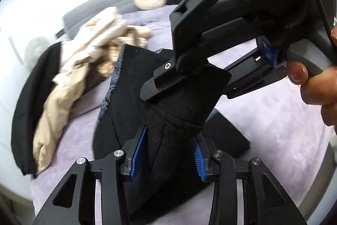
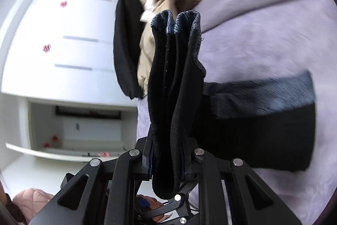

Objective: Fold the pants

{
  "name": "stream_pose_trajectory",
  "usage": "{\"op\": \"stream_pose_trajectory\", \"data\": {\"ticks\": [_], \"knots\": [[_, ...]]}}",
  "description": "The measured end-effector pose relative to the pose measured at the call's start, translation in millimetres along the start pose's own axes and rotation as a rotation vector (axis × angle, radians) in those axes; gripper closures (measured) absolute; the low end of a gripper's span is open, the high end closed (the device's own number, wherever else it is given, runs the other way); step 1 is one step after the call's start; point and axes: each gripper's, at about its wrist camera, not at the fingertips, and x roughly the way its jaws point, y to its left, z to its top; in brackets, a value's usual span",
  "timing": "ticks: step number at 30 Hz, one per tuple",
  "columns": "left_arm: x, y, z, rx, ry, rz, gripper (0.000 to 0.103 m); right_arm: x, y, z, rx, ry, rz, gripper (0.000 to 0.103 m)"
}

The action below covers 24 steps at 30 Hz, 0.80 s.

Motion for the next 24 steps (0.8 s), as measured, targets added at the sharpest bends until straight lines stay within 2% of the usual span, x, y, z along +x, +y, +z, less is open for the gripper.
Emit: {"op": "stream_pose_trajectory", "data": {"ticks": [3,7,10,13,14,15,17,19,21,24], "knots": [[28.4,-39.5,-8.0,0.052,0.066,-0.059,0.061,-15.7,-61.5,-16.9,0.085,-0.028,-0.007,0.084],[73.6,-71.7,-28.5,0.098,0.194,-0.067,0.061,-6.5,-133.7,-29.8,0.174,-0.008,-0.029,0.084],[85.8,-79.3,-35.9,0.127,0.209,-0.037,0.059,-2.9,-158.9,-32.5,0.182,-0.024,0.007,0.084],[86.4,-82.2,-35.6,0.146,0.22,-0.035,0.055,-5.2,-167.8,-36.6,0.201,-0.041,0.028,0.083],[84.7,-79.1,-35.4,0.144,0.23,-0.058,0.046,-7.7,-165.7,-37.1,0.194,-0.045,0.013,0.081],[81.4,-72.8,-35.6,0.129,0.23,-0.083,0.038,-7.7,-163.6,-37.5,0.182,-0.046,-0.009,0.079],[69.0,-59.5,-30.3,0.086,0.226,-0.134,0.036,-12.8,-156.0,-37.5,0.143,-0.043,-0.081,0.076],[56.5,-46.0,-30.0,0.051,0.235,-0.145,0.036,-22.5,-147.5,-36.9,0.101,-0.043,-0.18,0.074],[52.6,-24.3,-28.7,-0.009,0.255,-0.128,0.036,-34.4,-139.9,-39.4,0.082,-0.046,-0.298,0.065],[55.9,20.6,-28.7,-0.132,0.306,-0.058,0.036,-51.5,-133.1,-46.7,0.078,-0.086,-0.426,0.064]]}}
